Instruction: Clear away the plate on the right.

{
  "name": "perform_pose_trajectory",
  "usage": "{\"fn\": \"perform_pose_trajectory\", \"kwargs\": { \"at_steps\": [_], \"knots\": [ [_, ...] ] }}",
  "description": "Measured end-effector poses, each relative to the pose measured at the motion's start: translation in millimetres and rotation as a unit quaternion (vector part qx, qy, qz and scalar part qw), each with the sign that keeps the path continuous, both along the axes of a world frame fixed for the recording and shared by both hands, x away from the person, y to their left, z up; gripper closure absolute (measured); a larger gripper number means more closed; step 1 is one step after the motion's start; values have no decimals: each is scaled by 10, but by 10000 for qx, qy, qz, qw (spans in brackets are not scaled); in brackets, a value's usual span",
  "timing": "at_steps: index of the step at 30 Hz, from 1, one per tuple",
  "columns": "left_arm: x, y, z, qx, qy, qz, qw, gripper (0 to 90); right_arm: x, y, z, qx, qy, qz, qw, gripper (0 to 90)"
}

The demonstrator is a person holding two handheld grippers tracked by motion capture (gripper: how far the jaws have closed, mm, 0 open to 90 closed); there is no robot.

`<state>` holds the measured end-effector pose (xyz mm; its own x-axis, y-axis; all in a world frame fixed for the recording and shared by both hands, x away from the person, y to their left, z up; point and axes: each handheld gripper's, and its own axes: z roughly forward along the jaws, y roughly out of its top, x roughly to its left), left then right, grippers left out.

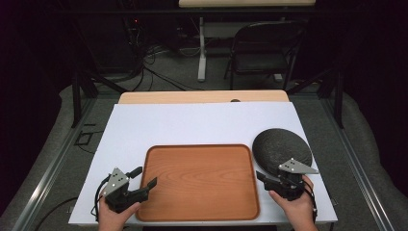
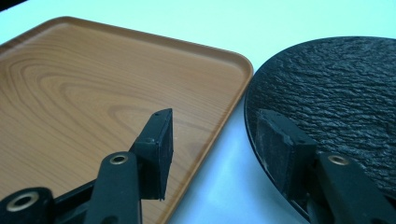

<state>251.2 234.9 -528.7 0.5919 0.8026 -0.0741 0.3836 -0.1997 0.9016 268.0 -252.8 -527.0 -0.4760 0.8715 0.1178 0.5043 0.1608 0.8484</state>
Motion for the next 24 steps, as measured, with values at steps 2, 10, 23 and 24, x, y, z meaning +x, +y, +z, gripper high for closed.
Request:
{"fn": "perform_pose_trajectory", "kwargs": {
  "at_steps": [2, 10, 23, 24],
  "knots": [
    [0, 7, -1, -10, 16, 23, 10000, 313, 7, -16, 0, 76, 23, -22, 10000, 466],
    [-23, 25, -2, -50, 14, 62, 10000, 313, 58, -135, -3, 286, 97, -204, 9993, 465],
    [-42, 48, -27, 5, 151, 87, 9998, 306, 140, -463, 8, 414, 121, -824, 9957, 439],
    [-40, 48, -28, 9, 162, 89, 9998, 305, 145, -502, 8, 427, 111, -883, 9951, 421]
  ]
}}
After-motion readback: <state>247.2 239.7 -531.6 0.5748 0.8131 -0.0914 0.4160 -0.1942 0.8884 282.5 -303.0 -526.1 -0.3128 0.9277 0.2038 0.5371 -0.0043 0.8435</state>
